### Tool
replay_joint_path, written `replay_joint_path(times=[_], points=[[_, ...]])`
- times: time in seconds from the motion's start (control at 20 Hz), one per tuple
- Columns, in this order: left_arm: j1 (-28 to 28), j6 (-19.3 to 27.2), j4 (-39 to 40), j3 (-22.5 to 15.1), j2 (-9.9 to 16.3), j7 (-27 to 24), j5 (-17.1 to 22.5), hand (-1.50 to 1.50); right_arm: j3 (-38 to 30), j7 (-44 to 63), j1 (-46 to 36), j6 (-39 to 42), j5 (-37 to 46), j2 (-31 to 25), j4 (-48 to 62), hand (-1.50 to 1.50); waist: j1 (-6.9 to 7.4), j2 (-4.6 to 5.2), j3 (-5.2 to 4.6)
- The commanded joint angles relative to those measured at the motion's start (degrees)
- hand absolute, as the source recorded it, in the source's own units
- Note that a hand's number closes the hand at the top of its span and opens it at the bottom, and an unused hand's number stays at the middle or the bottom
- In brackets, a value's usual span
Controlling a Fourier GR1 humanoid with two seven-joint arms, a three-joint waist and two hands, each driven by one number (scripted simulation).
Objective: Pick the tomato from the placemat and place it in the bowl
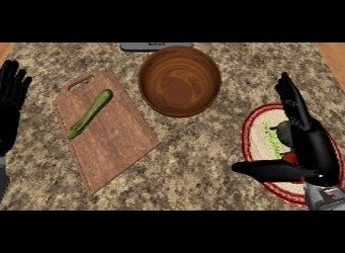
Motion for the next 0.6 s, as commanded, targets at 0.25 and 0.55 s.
replay_joint_path(times=[0.25,0.55], points=[[-0.3,0.3,2.5,3.3,-0.8,-1.7,0.9,0.00,11.9,-10.3,20.2,-23.5,31.5,4.7,-7.5,-1.50,-0.14,0.77,0.31],[1.6,-1.3,3.5,5.0,-0.4,-4.1,1.3,0.00,6.8,8.3,31.6,-19.5,47.1,-3.0,-21.1,-1.50,-0.97,0.68,0.01]])
